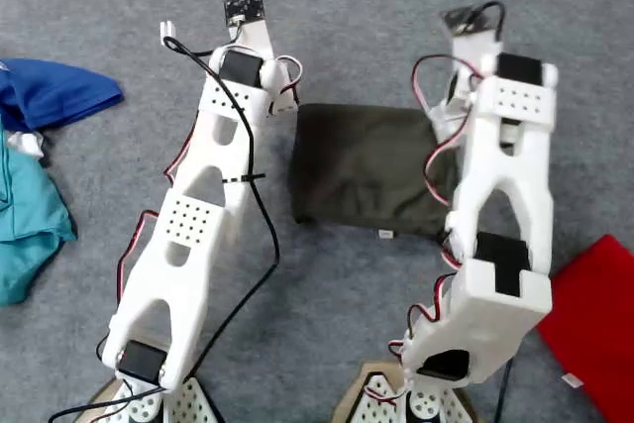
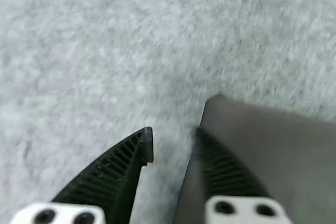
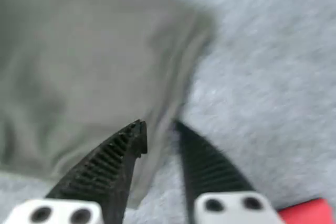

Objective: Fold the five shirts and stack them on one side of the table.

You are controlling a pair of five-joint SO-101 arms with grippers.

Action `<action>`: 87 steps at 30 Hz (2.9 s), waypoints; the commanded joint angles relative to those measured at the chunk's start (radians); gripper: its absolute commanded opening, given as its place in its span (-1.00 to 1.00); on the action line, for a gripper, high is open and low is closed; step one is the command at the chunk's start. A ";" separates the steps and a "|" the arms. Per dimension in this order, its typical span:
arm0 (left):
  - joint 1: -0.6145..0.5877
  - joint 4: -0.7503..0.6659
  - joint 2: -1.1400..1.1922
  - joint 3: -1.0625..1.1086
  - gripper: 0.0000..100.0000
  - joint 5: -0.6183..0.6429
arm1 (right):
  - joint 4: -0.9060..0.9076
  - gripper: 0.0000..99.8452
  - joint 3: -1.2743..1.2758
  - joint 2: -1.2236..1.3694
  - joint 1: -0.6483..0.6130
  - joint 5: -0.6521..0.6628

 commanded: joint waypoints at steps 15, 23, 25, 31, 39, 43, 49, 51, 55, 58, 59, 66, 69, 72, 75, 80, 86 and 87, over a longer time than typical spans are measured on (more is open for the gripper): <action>0.011 0.055 -0.208 0.232 -0.54 -0.011 | -0.313 -0.46 0.185 0.130 -0.036 -0.075; 0.008 0.055 -0.231 0.273 -0.54 -0.011 | -0.187 -0.46 -0.012 0.308 -0.039 -0.078; 0.006 0.055 -0.231 0.270 -0.54 -0.011 | -0.132 -0.54 -0.077 0.349 -0.036 -0.080; 0.006 0.055 -0.232 0.267 -0.54 -0.011 | 0.012 -0.98 -0.289 0.498 -0.035 -0.080; 0.002 0.055 -0.232 0.273 -0.54 -0.011 | 0.147 -0.99 -0.544 0.608 -0.031 -0.080; -0.031 0.055 -0.239 0.273 -0.54 -0.035 | 0.227 -0.99 -0.684 0.608 0.025 -0.083; -0.101 0.055 -0.306 0.275 -0.54 -0.097 | 0.347 -0.99 -0.799 0.608 0.176 -0.097; -0.117 0.055 -0.320 0.275 -0.54 -0.107 | 0.347 -0.99 -0.796 0.608 0.231 -0.098; -0.141 0.055 -0.326 0.275 -0.54 -0.132 | 0.348 -0.99 -0.746 0.598 0.334 -0.083; -0.147 0.055 -0.325 0.276 -0.54 -0.132 | 0.348 -0.99 -0.684 0.555 0.417 -0.052; -0.147 0.055 -0.323 0.276 -0.54 -0.132 | 0.348 -0.99 -0.662 0.532 0.446 -0.044; -0.137 0.055 -0.317 0.276 -0.54 -0.132 | 0.345 -0.99 -0.496 0.343 0.642 0.049; -0.138 0.055 -0.317 0.276 -0.54 -0.129 | 0.345 -0.99 -0.444 0.285 0.713 0.092; -0.138 0.055 -0.318 0.276 -0.54 -0.129 | 0.345 -0.99 -0.415 0.222 0.763 0.123; -0.135 0.055 -0.325 0.276 -0.54 -0.124 | 0.347 -0.99 -0.387 0.145 0.791 0.149; -0.126 0.055 -0.326 0.276 -0.54 -0.124 | 0.345 -0.99 -0.344 0.088 0.883 0.213; -0.124 0.055 -0.328 0.318 -0.54 -0.123 | 0.345 -0.99 -0.346 0.091 1.033 0.311; -0.124 0.055 -0.328 0.336 -0.54 -0.123 | 0.344 -0.99 -0.349 0.091 1.055 0.324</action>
